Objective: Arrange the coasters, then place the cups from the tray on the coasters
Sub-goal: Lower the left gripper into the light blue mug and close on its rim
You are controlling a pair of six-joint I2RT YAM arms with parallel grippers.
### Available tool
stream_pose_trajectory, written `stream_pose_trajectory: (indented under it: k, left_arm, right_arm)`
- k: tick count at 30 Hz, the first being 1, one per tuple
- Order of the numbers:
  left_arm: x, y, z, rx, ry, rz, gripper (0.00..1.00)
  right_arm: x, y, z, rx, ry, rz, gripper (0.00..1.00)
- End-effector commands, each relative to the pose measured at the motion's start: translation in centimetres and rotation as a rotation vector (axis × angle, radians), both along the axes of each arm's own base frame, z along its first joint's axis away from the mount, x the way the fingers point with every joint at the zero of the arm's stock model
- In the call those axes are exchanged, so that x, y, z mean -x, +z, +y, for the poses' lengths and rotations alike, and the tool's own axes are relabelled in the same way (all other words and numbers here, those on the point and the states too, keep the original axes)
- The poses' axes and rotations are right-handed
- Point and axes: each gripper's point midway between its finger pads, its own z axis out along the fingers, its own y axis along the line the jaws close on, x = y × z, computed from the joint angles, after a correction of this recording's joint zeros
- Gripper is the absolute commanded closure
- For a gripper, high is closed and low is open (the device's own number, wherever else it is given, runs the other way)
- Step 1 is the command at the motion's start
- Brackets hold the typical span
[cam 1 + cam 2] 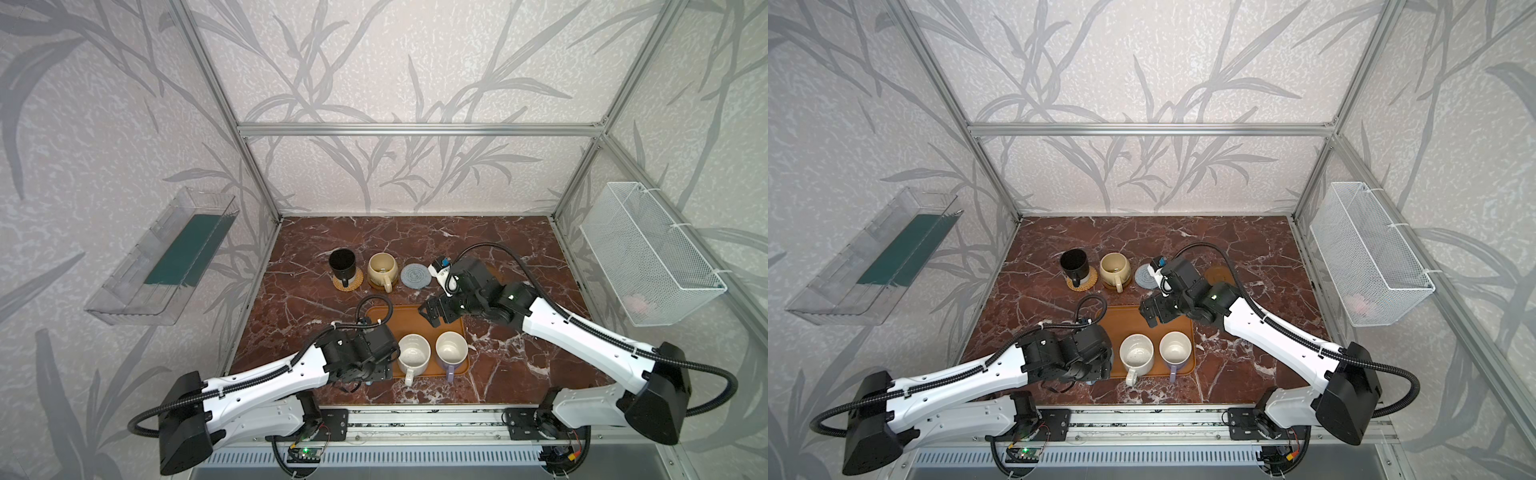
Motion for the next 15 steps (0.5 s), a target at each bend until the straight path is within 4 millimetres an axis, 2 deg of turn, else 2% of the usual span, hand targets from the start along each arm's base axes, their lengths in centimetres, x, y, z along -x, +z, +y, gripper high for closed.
stream_pose_trajectory:
  k: [1, 6, 8, 15]
  left_arm:
    - [-0.2, -0.7, 0.2, -0.01, 0.017, -0.013, 0.23]
    - [-0.2, -1.3, 0.3, -0.043, -0.003, -0.003, 0.33]
    - [-0.2, -1.4, 0.3, -0.047, -0.005, -0.003, 0.41]
    - [-0.1, -1.6, 0.7, -0.052, -0.003, -0.009, 0.57]
  right_arm:
    - [0.6, -0.6, 1.0, -0.039, 0.034, 0.045, 0.01]
    - [1.0, -1.1, 1.7, -0.061, 0.052, 0.077, 0.01]
    - [1.2, -1.3, 1.9, -0.077, 0.06, 0.085, 0.01]
    - [2.5, -1.6, 2.8, -0.139, 0.117, 0.135, 0.0]
